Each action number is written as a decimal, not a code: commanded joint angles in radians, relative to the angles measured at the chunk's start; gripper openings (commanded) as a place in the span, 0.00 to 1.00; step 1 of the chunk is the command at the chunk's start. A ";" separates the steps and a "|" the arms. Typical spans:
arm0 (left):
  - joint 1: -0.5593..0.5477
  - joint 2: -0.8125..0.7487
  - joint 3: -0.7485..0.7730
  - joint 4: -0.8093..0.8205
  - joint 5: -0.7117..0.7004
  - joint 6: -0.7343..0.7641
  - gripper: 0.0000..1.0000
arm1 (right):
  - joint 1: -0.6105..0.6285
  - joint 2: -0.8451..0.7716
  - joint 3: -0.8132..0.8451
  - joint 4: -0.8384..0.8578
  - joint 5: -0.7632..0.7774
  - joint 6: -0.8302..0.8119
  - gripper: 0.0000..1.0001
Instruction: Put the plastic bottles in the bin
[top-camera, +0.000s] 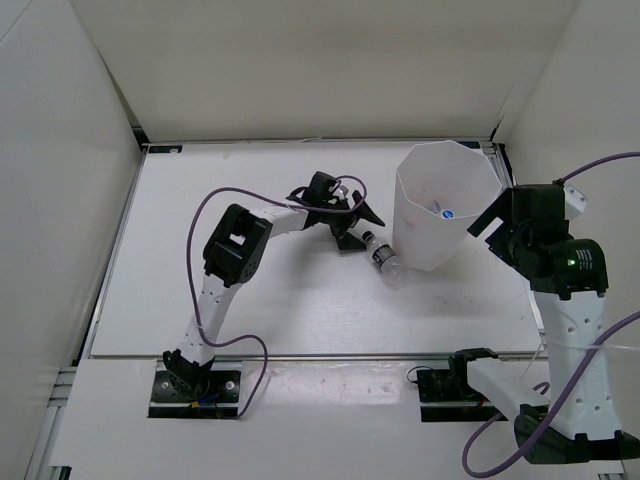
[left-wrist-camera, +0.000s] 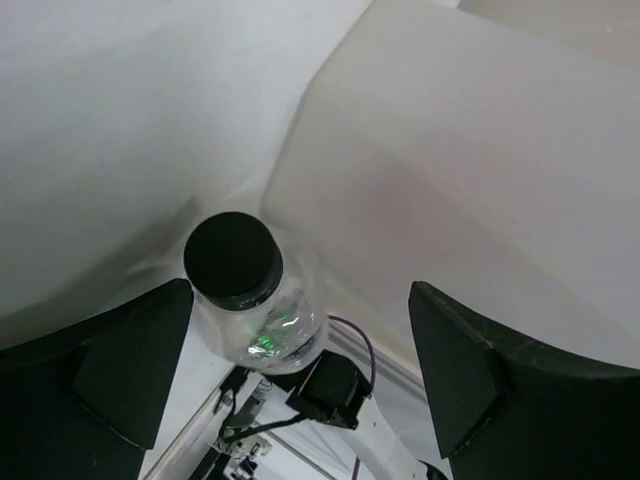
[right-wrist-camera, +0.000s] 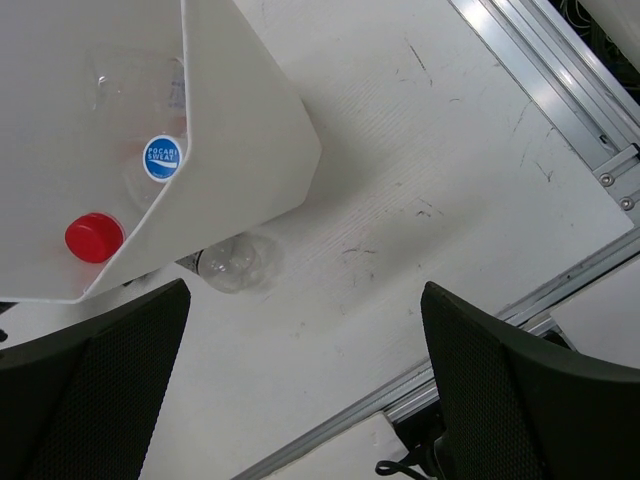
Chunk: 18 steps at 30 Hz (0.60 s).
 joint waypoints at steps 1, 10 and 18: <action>-0.025 0.053 0.116 0.005 0.058 -0.019 1.00 | -0.006 -0.005 0.018 0.012 0.011 -0.018 1.00; -0.036 0.063 0.080 0.005 0.121 0.030 0.57 | -0.015 -0.005 0.000 0.012 0.002 -0.018 1.00; -0.036 -0.005 -0.046 0.005 0.140 0.092 0.36 | -0.015 0.014 -0.022 0.012 -0.020 0.003 1.00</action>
